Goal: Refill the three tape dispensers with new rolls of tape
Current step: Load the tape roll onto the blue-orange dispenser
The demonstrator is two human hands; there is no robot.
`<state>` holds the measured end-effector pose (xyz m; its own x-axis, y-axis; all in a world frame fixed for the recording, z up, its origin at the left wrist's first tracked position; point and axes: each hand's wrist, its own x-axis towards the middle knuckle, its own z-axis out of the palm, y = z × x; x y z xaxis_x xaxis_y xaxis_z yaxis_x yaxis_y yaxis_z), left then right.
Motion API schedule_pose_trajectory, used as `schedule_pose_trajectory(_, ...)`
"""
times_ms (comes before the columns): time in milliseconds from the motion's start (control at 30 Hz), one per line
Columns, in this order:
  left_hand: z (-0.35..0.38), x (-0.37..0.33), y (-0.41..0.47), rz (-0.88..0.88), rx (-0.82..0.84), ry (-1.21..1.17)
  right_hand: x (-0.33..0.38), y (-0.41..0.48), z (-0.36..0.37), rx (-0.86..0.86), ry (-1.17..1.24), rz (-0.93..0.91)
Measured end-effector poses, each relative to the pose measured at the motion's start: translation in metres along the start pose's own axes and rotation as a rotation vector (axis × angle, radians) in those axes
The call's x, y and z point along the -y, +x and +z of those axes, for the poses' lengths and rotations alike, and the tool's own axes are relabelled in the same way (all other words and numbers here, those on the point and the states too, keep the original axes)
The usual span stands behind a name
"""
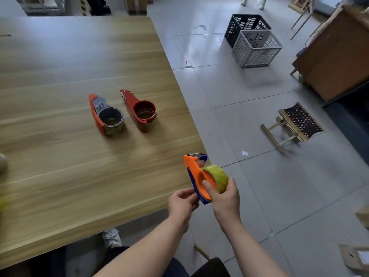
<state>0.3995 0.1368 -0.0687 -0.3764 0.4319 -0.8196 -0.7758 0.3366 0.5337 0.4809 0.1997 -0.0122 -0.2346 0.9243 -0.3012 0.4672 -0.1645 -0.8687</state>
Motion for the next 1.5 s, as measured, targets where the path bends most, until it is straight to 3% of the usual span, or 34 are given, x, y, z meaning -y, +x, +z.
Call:
schedule_pose_trajectory(533,0.025,0.017,0.023,-0.104,-0.177,0.091,-0.032,0.020,0.004,0.005,0.010,-0.001)
schedule_pose_trajectory(700,0.023,0.020,0.015,-0.016,-0.133,0.115,-0.039,0.021,0.006,0.009,0.004,0.003)
schedule_pose_trajectory(933,0.024,0.034,0.015,0.079,-0.291,0.141,-0.040,0.018,0.010,0.013,0.015,-0.008)
schedule_pose_trajectory(1200,0.025,0.042,0.013,0.044,-0.387,0.072,-0.044,0.013,0.011,0.023,-0.019,0.005)
schedule_pose_trajectory(1500,0.030,0.042,0.019,-0.096,-0.441,-0.189,-0.039,0.014,0.008,0.058,-0.043,0.046)
